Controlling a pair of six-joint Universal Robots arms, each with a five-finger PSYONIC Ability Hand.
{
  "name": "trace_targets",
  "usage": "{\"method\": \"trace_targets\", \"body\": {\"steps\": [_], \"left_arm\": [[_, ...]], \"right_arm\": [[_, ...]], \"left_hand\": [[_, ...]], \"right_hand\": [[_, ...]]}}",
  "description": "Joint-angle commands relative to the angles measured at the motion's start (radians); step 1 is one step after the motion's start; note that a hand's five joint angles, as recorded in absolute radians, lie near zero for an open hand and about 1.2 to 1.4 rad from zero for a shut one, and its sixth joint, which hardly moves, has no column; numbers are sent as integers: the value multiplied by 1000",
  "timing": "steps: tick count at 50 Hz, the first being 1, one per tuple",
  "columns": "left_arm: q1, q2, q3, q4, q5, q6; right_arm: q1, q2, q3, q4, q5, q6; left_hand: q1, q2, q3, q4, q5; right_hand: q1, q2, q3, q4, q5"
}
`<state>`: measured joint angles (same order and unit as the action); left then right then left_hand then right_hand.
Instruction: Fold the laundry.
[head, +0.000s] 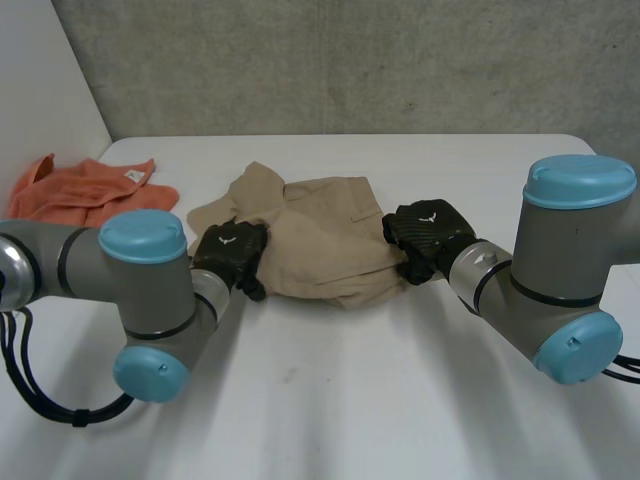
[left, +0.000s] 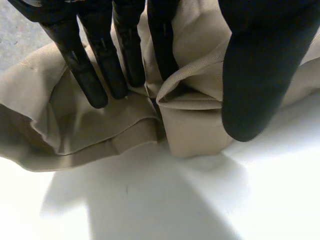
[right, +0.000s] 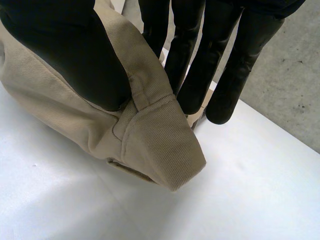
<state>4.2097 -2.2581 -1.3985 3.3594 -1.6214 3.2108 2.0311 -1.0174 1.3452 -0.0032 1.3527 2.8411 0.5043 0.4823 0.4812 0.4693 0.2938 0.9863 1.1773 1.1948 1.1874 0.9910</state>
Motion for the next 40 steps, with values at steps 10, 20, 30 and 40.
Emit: {"method": "trace_targets", "body": {"steps": [10, 20, 30, 40], "left_arm": [[-7, 26, 16, 95, -14, 20], [0, 432, -74, -207, 0, 335], [-5, 654, -91, -468, 29, 753], [-5, 594, -135, -480, 77, 796]], "right_arm": [[-12, -35, -38, 14, 5, -15], [-14, -222, -178, 259, 5, -296], [0, -339, -264, 512, 58, -555], [12, -281, -176, 562, 82, -578]], "left_hand": [[892, 914, 915, 927, 928], [892, 914, 915, 927, 928], [892, 914, 915, 927, 928], [892, 914, 915, 927, 928]], "right_hand": [[410, 219, 201, 209, 231], [410, 219, 201, 209, 231], [410, 219, 201, 209, 231], [410, 219, 201, 209, 231]]}}
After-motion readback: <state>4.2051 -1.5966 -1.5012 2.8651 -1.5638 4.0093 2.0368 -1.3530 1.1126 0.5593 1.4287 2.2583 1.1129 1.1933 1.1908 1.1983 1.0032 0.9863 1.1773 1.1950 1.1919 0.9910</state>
